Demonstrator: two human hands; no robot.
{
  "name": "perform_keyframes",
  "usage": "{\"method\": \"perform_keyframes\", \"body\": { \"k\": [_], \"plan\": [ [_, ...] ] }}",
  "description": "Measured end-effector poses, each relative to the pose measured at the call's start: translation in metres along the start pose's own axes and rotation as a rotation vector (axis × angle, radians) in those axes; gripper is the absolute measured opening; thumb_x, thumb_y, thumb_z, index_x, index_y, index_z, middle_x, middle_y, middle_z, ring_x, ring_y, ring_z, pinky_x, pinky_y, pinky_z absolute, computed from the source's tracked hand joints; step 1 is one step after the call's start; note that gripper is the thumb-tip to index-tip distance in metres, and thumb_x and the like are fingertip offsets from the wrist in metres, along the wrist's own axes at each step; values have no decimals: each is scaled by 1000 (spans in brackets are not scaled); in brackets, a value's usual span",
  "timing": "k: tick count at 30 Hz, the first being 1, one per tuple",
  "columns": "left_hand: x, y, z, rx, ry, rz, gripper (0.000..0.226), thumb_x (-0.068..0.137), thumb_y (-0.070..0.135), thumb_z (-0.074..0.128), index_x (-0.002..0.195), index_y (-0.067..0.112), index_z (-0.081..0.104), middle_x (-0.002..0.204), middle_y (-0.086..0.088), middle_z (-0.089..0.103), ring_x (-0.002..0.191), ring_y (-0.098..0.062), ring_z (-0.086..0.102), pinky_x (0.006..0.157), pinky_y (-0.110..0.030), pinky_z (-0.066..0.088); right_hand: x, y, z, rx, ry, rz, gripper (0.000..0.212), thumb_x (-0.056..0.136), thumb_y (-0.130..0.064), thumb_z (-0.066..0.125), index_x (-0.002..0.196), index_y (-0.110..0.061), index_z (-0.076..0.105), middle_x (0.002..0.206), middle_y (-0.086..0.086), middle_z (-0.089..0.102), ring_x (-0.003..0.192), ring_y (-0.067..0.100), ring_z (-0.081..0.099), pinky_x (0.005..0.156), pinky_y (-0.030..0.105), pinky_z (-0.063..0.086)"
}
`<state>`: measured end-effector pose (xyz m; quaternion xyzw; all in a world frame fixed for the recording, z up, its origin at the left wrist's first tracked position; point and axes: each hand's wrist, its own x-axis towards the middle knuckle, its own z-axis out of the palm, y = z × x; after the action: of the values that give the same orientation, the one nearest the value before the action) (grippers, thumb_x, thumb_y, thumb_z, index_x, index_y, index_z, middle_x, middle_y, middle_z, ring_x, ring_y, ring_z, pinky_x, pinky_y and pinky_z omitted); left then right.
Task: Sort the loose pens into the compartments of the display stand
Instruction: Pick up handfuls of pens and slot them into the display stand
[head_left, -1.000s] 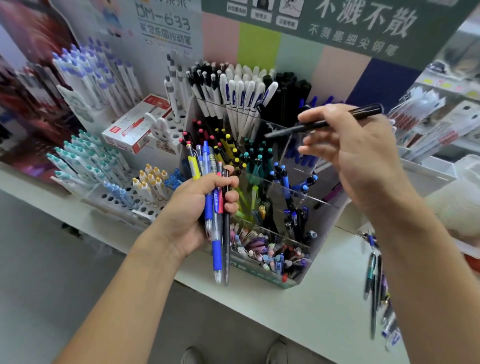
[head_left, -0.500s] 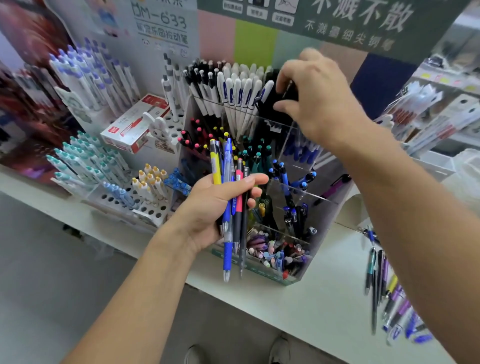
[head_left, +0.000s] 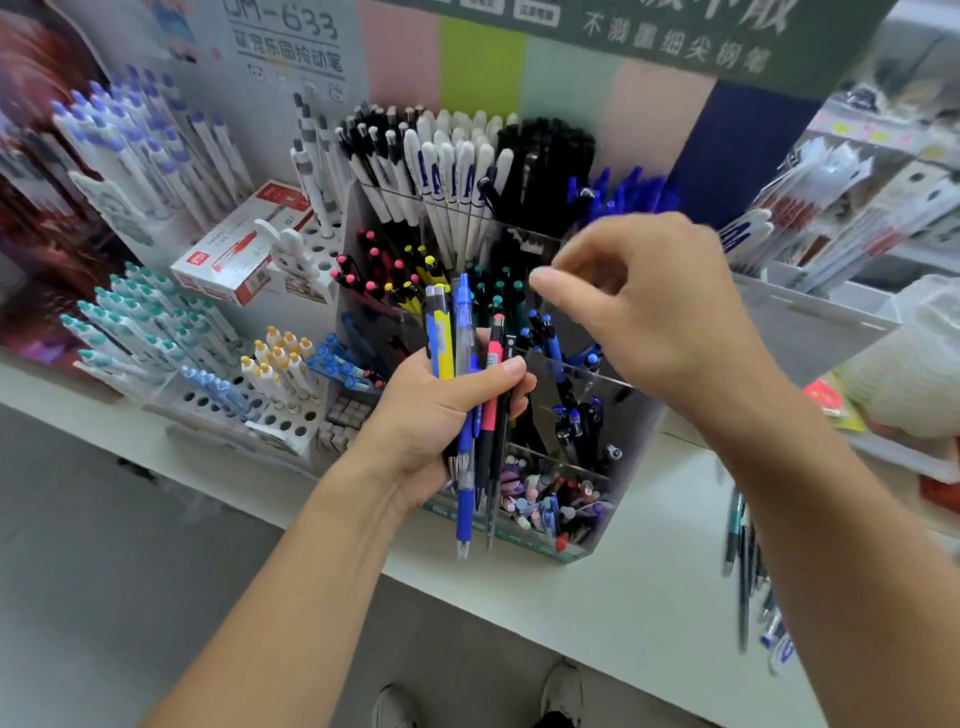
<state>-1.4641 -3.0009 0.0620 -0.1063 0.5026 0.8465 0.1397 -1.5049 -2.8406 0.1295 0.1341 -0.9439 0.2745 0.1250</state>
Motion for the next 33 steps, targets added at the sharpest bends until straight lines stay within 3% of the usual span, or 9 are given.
{"method": "perform_keyframes", "body": {
  "k": [2, 5, 7, 10, 14, 18, 22, 27, 33],
  "plan": [
    [1, -2, 4, 43, -19, 53, 46, 70, 10, 76, 112, -3, 62, 81, -13, 72, 72, -20, 72, 67, -28, 59, -15, 6, 2, 268, -288, 200, 22, 87, -41, 76, 80, -20, 80, 68, -2, 72, 60, 5, 56, 64, 29, 50],
    [3, -4, 10, 60, -37, 75, 52, 67, 9, 76, 115, -1, 59, 82, -12, 73, 76, -23, 73, 67, -29, 58, -21, 17, 4, 604, -404, 368, 17, 89, -22, 75, 82, -7, 79, 66, 7, 69, 55, 8, 47, 52, 21, 39],
    [3, -4, 10, 26, -29, 64, 43, 67, 9, 75, 107, 6, 60, 80, -11, 73, 76, -24, 74, 66, -29, 59, -19, 19, 2, 682, -374, 429, 16, 92, -15, 71, 86, -1, 75, 67, 8, 64, 53, 8, 48, 48, 18, 36],
    [3, -6, 6, 27, -19, 40, 40, 69, 11, 75, 105, 8, 60, 78, -11, 73, 75, -24, 74, 68, -29, 59, -6, 18, -14, 769, -142, 476, 17, 98, -5, 57, 83, -1, 66, 66, 8, 63, 49, 12, 59, 42, 17, 43],
    [1, -6, 2, -15, 18, 4, 39, 73, 12, 74, 110, 8, 60, 79, -13, 74, 72, -22, 73, 64, -28, 59, 19, 15, -49, 854, 204, 240, 25, 99, 2, 41, 86, -8, 60, 67, 8, 67, 53, 20, 65, 50, 26, 56],
    [2, -4, 1, -74, 51, 7, 22, 87, 3, 68, 106, 11, 61, 75, -11, 73, 66, -19, 71, 64, -28, 61, 23, -2, -35, 819, -1, 297, 23, 101, 0, 46, 87, -6, 63, 70, 12, 68, 52, 18, 67, 50, 24, 57],
    [-1, 2, 3, -66, 32, 83, 40, 71, 8, 74, 108, 9, 59, 73, -6, 72, 68, -18, 73, 62, -27, 60, 3, 3, 1, 690, -270, 402, 17, 99, -10, 59, 88, -7, 72, 74, 8, 65, 49, 10, 57, 44, 18, 46],
    [-1, 4, 3, -19, 32, 154, 46, 67, 8, 75, 109, 9, 56, 73, -3, 72, 68, -18, 73, 62, -27, 59, -15, 11, 20, 869, -277, 429, 14, 98, -15, 63, 99, -8, 75, 72, 1, 68, 54, 6, 44, 48, 13, 35],
    [3, 1, 6, 71, 68, 164, 44, 58, 12, 81, 97, 14, 60, 79, -6, 72, 73, -21, 72, 74, -37, 63, -28, 17, 16, 940, -309, 375, 12, 89, -4, 71, 100, 2, 71, 79, 11, 71, 68, 12, 61, 58, 20, 47]
  ]
}}
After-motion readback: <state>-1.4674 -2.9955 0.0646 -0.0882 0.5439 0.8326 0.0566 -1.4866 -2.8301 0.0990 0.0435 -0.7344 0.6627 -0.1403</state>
